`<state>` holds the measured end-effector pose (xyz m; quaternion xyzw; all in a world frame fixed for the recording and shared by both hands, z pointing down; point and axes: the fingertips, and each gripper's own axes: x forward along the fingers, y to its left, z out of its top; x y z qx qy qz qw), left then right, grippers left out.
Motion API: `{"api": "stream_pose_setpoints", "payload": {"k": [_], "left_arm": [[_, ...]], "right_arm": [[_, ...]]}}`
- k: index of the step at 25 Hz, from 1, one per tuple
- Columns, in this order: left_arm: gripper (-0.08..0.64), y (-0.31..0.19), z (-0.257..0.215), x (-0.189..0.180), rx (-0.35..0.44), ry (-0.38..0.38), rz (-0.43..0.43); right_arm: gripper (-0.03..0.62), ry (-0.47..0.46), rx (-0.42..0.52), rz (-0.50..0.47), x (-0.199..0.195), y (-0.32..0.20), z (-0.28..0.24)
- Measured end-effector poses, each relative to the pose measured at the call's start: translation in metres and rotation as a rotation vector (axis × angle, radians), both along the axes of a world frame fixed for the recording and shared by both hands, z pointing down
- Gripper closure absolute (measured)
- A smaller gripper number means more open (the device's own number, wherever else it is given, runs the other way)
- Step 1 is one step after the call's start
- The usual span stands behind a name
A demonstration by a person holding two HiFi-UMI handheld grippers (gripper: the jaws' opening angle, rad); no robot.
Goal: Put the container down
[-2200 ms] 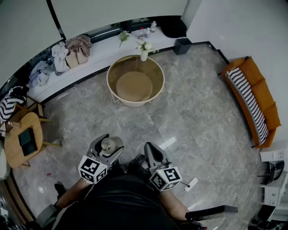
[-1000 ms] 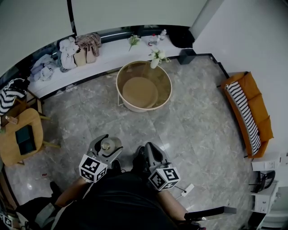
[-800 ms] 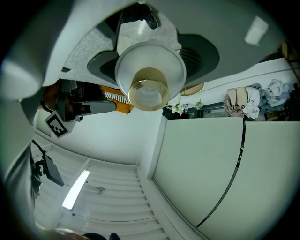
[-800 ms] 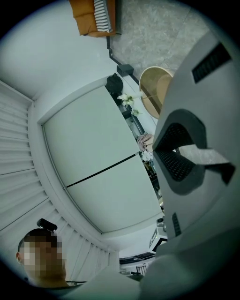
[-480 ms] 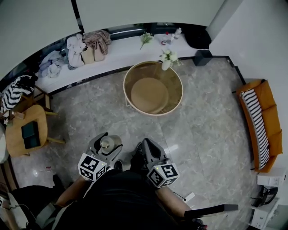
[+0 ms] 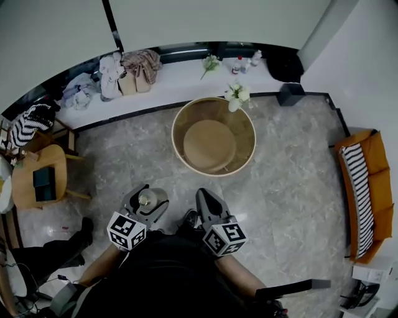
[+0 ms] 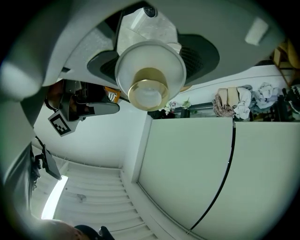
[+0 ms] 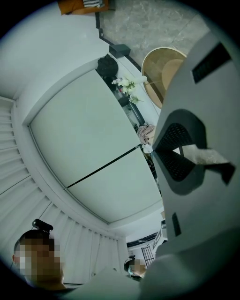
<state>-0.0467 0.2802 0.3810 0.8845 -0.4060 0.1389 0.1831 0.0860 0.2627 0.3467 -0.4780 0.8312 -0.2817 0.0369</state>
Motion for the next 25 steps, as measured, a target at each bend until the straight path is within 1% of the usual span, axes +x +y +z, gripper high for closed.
{"api": "stream_pose_setpoints", "payload": {"k": [4,6,9,13,17,21,25], "left_arm": [[0.218,-0.016,-0.016,0.008,0.045,-0.015,-0.030],[0.218,-0.025,-0.019,0.012,0.055,-0.020,-0.045],[0.218,-0.032,-0.018,0.013,0.042,-0.026,-0.067],[0.218,-0.037,-0.006,0.004,0.009,-0.038,-0.095],[0.218,-0.055,0.008,-0.001,-0.013,-0.059,-0.105],[0.218,-0.086,0.017,-0.004,-0.027,-0.063,-0.088],[0.218,-0.124,0.030,-0.004,-0.044,-0.060,-0.056]], "right_arm": [[0.586,-0.011,0.021,-0.029,0.010,-0.017,-0.010],[0.586,-0.012,0.025,-0.040,0.014,-0.026,-0.012],[0.586,0.007,0.029,-0.061,0.015,-0.036,-0.012],[0.586,0.022,0.027,-0.083,0.010,-0.046,-0.008],[0.585,0.021,-0.003,-0.075,0.012,-0.062,0.004],[0.586,0.042,-0.016,-0.057,0.012,-0.086,0.012],[0.586,0.074,-0.029,-0.001,0.023,-0.117,0.017]]}}
